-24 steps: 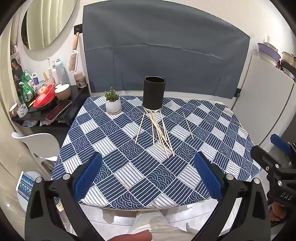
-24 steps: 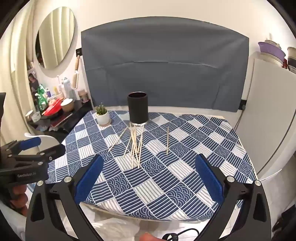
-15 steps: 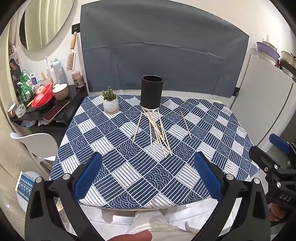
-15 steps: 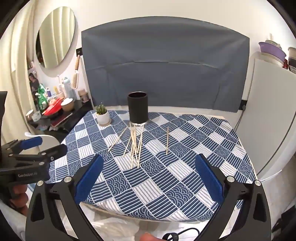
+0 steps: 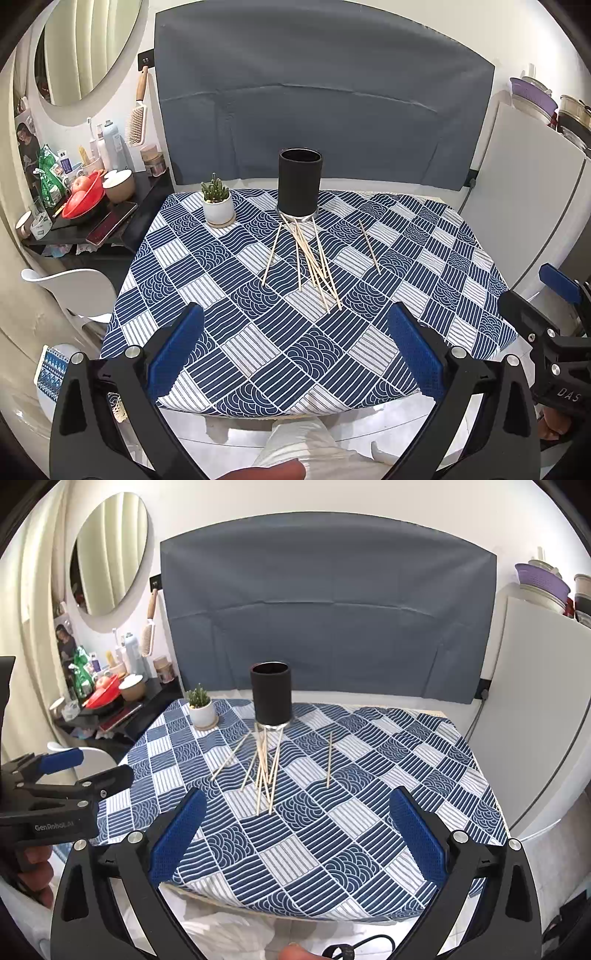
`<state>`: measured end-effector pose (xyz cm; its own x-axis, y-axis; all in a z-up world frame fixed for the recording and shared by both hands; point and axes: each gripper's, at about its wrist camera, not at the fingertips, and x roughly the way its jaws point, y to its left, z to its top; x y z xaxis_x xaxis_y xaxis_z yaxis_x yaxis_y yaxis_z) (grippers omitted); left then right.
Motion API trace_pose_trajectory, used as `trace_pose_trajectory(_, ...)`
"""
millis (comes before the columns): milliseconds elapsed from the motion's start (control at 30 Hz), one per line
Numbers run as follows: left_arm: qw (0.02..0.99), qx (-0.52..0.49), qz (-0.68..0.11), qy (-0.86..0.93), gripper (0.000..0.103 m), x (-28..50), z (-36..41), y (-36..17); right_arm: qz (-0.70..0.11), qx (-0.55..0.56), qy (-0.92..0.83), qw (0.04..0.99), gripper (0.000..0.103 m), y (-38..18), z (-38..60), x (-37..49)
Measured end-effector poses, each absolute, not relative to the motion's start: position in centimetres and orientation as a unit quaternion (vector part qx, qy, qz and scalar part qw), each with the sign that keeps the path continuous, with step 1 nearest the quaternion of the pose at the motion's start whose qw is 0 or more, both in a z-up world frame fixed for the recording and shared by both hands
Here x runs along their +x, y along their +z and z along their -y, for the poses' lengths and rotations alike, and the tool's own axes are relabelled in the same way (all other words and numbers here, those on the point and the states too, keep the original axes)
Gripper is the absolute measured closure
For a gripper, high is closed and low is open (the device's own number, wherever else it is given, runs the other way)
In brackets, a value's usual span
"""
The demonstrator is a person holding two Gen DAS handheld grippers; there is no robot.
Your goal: Organize utensils
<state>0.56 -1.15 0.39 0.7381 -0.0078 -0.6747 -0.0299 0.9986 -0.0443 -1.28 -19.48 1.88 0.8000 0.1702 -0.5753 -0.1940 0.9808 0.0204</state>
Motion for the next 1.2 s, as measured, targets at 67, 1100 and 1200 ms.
trace_pose_trajectory(67,0.932,-0.023,-0.362,0.006,0.006,0.6,1.2,0.5,-0.3,-0.02,0.094,0.949,0.008,1.9,19.5,-1.3)
trace_pose_trajectory(1100,0.929,-0.023,-0.368,0.013,0.006,1.2,1.2,0.7,-0.302,-0.032,0.11,0.946,0.008,2.0,18.8,-1.0)
trace_pose_trajectory(1200,0.927,-0.022,-0.373,0.011,0.006,1.7,1.3,0.5,-0.307,-0.032,0.109,0.945,0.008,1.9,18.9,-0.4)
